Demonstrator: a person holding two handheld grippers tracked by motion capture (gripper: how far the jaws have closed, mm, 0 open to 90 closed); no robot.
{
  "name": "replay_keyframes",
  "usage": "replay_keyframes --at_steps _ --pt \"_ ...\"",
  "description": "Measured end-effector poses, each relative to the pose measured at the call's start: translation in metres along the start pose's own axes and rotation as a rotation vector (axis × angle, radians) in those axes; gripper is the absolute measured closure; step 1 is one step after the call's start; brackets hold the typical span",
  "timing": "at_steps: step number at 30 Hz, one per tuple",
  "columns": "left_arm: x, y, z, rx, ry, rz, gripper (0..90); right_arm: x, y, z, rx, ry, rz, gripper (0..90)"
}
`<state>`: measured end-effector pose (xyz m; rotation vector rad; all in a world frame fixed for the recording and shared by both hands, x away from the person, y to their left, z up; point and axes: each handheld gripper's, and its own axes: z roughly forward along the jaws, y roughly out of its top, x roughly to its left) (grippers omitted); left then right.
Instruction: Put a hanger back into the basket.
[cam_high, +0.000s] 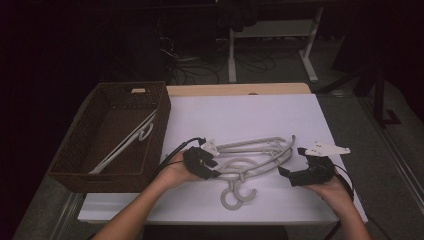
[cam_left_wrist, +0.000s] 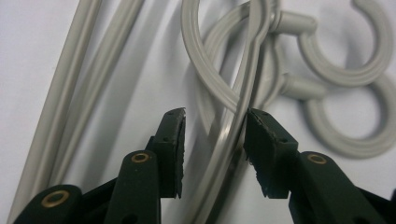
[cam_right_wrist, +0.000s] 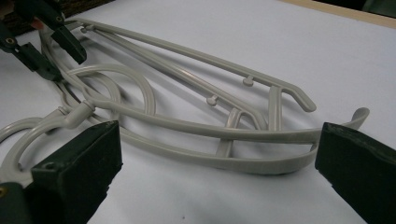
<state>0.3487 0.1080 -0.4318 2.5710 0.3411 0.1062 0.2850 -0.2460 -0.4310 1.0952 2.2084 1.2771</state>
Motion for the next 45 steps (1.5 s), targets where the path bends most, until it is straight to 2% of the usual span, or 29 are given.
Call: replay_keyframes --at_steps 3,9,14,18,23,35,45 --pt "0.003 -0.001 0.002 -0.021 -0.026 -0.02 62.3 0.0 0.0 0.0 0.0 0.001 0.0 0.4" --pt "0.005 0.001 0.009 -0.023 -0.044 -0.018 68.5 0.0 0.0 0.001 0.002 0.002 -0.003 0.3" --pt "0.0 0.006 0.014 0.0 -0.016 0.017 69.7 0.0 0.0 0.001 0.004 0.003 -0.001 0.3" --pt "-0.003 0.009 0.016 0.016 0.003 0.061 73.0 0.0 0.0 0.001 0.003 0.004 -0.003 0.4" --pt "-0.003 0.009 0.014 0.012 0.0 0.075 73.6 0.0 0.0 0.001 0.002 0.004 0.0 0.4" --pt "0.0 0.008 0.01 0.008 -0.025 0.072 73.7 -0.001 0.0 0.0 -0.001 0.004 0.004 0.3" --pt "0.002 0.006 0.009 -0.007 -0.055 0.053 73.6 -0.002 0.0 0.0 -0.002 0.005 0.005 0.3"
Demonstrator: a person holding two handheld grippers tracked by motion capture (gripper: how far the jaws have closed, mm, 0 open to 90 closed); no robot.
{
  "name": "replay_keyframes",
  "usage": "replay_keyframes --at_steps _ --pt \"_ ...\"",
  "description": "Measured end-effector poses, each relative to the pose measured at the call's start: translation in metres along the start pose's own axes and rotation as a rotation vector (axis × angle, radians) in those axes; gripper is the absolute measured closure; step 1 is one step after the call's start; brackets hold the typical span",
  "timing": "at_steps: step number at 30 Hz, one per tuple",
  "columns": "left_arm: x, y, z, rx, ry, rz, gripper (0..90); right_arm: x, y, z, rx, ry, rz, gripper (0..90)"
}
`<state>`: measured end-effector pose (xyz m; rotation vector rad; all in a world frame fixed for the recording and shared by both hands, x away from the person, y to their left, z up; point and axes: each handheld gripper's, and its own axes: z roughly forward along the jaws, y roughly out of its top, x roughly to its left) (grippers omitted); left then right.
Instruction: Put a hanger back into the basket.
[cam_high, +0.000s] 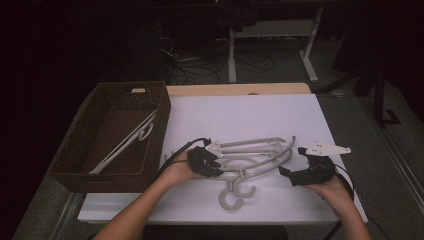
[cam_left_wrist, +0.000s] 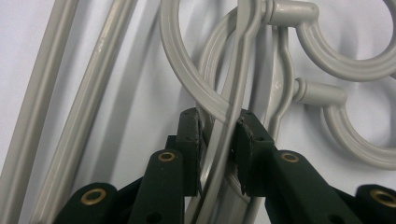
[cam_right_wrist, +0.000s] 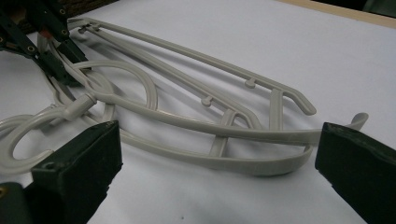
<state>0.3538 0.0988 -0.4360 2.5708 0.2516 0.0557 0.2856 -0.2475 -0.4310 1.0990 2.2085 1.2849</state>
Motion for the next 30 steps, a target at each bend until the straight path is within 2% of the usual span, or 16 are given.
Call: replay_keyframes --at_steps 3,6,8,10,17,19,25,28,29,30 --pt "0.001 -0.001 -0.001 -0.009 -0.001 -0.007 73.4 0.0 0.0 0.0 0.0 -0.001 -0.002 0.4" --pt "0.003 -0.001 -0.006 -0.062 -0.024 -0.022 73.5 0.0 0.0 0.0 0.0 -0.001 -0.001 0.4" --pt "0.003 0.0 -0.011 -0.075 -0.022 -0.013 75.1 0.0 0.0 0.0 0.0 -0.001 0.001 0.3" --pt "0.003 0.001 -0.014 -0.102 -0.03 -0.021 76.9 0.0 0.0 0.0 0.001 -0.001 0.0 0.4" --pt "0.001 0.007 -0.022 -0.118 -0.049 0.009 80.7 0.0 0.0 0.0 0.002 -0.003 0.001 0.4" --pt "0.0 0.011 -0.026 -0.127 -0.035 0.011 81.6 0.0 0.0 0.0 0.0 -0.004 0.002 0.3" --pt "0.004 0.019 -0.046 -0.178 -0.013 -0.018 81.8 -0.001 0.0 -0.001 -0.006 -0.005 0.001 0.4" --pt "0.006 0.03 -0.073 -0.226 0.007 -0.049 81.8 -0.001 0.0 -0.001 -0.008 -0.003 0.005 0.3" --pt "0.006 0.03 -0.073 -0.226 0.007 -0.049 81.8 -0.001 0.0 -0.001 -0.008 -0.003 0.005 0.3" --pt "0.006 0.034 -0.082 -0.233 0.014 -0.059 81.8 -0.001 0.0 -0.001 -0.009 -0.003 0.006 0.4"
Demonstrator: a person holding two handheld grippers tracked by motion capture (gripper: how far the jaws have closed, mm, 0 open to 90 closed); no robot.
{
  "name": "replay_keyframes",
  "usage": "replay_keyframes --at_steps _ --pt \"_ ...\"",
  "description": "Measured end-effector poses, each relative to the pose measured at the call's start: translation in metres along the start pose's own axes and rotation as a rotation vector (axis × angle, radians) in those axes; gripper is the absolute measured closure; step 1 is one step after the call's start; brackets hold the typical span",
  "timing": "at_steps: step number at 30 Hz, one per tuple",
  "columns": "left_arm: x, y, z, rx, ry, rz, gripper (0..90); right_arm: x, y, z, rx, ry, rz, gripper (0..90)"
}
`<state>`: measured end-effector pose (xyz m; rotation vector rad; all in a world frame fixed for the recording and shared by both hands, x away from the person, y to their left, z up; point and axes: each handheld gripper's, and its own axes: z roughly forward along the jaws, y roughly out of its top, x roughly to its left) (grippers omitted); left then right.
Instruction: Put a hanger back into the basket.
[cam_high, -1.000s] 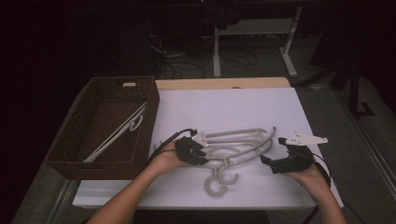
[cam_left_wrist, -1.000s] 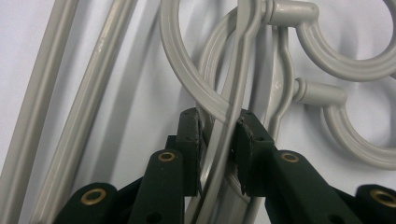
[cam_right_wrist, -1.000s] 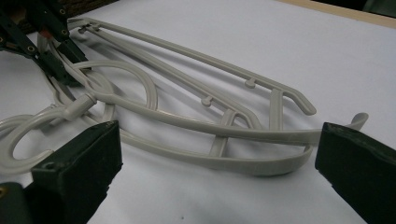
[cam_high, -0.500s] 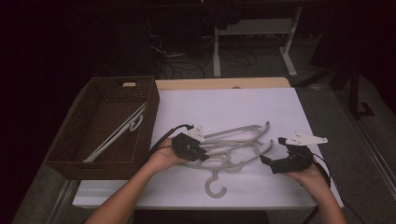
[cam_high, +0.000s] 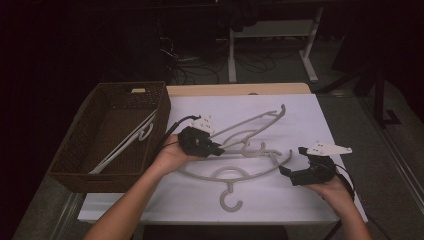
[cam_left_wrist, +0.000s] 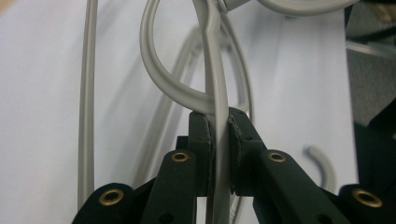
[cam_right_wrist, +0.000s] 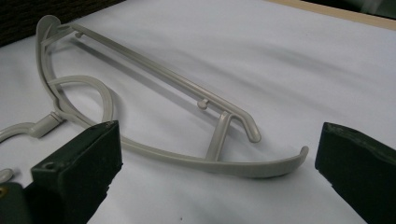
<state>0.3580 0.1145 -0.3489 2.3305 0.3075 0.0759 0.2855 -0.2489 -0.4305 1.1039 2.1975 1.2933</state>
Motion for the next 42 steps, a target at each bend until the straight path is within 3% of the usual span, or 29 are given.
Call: replay_keyframes --at_steps 6,7,8,9,16,19,20,21,22,23,27,28,29,33,34,35,40,42 --pt "0.001 0.024 -0.039 -0.036 0.062 -0.03 81.8 0.0 0.0 -0.001 -0.006 -0.003 -0.002 0.3" --pt "0.001 0.024 -0.039 -0.036 0.062 -0.03 81.8 0.0 0.0 -0.001 -0.006 -0.003 -0.002 0.3" --pt "0.003 0.029 -0.051 -0.042 0.08 -0.036 81.8 0.0 0.0 -0.001 -0.007 -0.002 -0.001 0.4" --pt "0.003 0.029 -0.051 -0.042 0.08 -0.036 81.8 0.0 0.0 -0.001 -0.007 -0.002 -0.001 0.4" --pt "0.016 0.025 -0.1 -0.076 0.135 -0.071 81.9 0.0 0.0 -0.002 -0.011 -0.003 0.006 0.3" --pt "0.023 0.014 -0.123 -0.091 0.165 -0.094 81.9 -0.001 0.0 -0.002 -0.01 -0.004 0.01 0.3" --pt "0.027 0.004 -0.139 -0.092 0.191 -0.109 81.9 -0.001 0.0 -0.002 -0.01 -0.004 0.011 0.3" --pt "0.027 0.004 -0.139 -0.092 0.191 -0.109 81.9 -0.001 0.0 -0.002 -0.01 -0.005 0.011 0.3" --pt "0.032 -0.007 -0.156 -0.094 0.221 -0.126 81.9 -0.001 0.0 -0.002 -0.01 -0.005 0.01 0.3" --pt "0.032 -0.007 -0.156 -0.094 0.221 -0.126 81.8 -0.001 0.0 -0.002 -0.01 -0.005 0.01 0.3" --pt "0.041 -0.035 -0.187 -0.097 0.279 -0.169 81.9 -0.001 0.0 -0.001 -0.008 -0.006 0.006 0.3" --pt "0.046 -0.05 -0.2 -0.1 0.309 -0.196 81.8 -0.001 0.0 -0.001 -0.007 -0.007 0.004 0.3" --pt "0.046 -0.05 -0.2 -0.1 0.309 -0.196 81.9 -0.001 0.0 -0.001 -0.007 -0.007 0.004 0.3" --pt "0.055 -0.081 -0.219 -0.092 0.344 -0.25 81.8 -0.001 0.0 0.001 -0.003 -0.009 0.005 0.3" --pt "0.058 -0.096 -0.223 -0.081 0.353 -0.275 81.8 -0.001 0.0 0.001 -0.001 -0.009 0.004 0.4" --pt "0.058 -0.096 -0.223 -0.081 0.353 -0.275 81.8 -0.001 0.0 0.001 -0.001 -0.009 0.004 0.4" --pt "0.063 -0.13 -0.228 -0.042 0.367 -0.338 81.8 -0.001 0.0 0.001 0.001 -0.012 0.01 0.3" --pt "0.063 -0.135 -0.23 -0.039 0.369 -0.345 81.8 -0.001 0.0 0.001 0.001 -0.012 0.01 0.3"
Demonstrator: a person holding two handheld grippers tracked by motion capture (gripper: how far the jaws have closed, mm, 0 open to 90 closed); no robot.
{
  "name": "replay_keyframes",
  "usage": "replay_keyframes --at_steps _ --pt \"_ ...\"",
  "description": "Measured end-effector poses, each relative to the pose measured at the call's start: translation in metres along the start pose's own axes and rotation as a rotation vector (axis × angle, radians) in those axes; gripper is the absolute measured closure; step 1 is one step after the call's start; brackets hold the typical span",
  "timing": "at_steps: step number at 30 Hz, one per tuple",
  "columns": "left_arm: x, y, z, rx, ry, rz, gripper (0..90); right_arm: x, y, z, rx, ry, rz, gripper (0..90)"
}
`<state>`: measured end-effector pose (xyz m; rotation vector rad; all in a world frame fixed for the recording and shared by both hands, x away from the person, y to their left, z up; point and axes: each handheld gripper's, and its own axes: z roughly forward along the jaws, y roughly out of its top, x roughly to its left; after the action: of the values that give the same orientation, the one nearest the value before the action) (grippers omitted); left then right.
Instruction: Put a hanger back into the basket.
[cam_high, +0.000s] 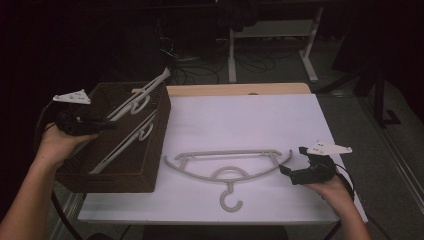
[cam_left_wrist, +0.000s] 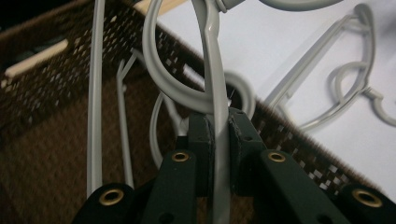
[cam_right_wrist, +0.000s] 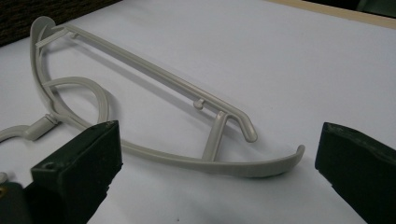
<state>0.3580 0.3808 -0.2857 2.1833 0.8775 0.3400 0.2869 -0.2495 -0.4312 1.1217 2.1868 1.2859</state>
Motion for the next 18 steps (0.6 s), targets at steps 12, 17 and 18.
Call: replay_keyframes --at_steps 12,17,18 --pt "0.017 -0.032 0.007 0.019 -0.01 -0.08 81.8 0.0 0.0 0.001 0.004 -0.002 -0.001 0.4" --pt "0.017 -0.037 0.011 0.032 -0.033 -0.084 81.8 -0.001 0.0 0.0 0.003 -0.003 0.004 0.3" --pt "0.017 -0.038 0.011 0.031 -0.032 -0.081 81.8 -0.001 -0.001 0.001 0.003 -0.004 0.006 0.3"
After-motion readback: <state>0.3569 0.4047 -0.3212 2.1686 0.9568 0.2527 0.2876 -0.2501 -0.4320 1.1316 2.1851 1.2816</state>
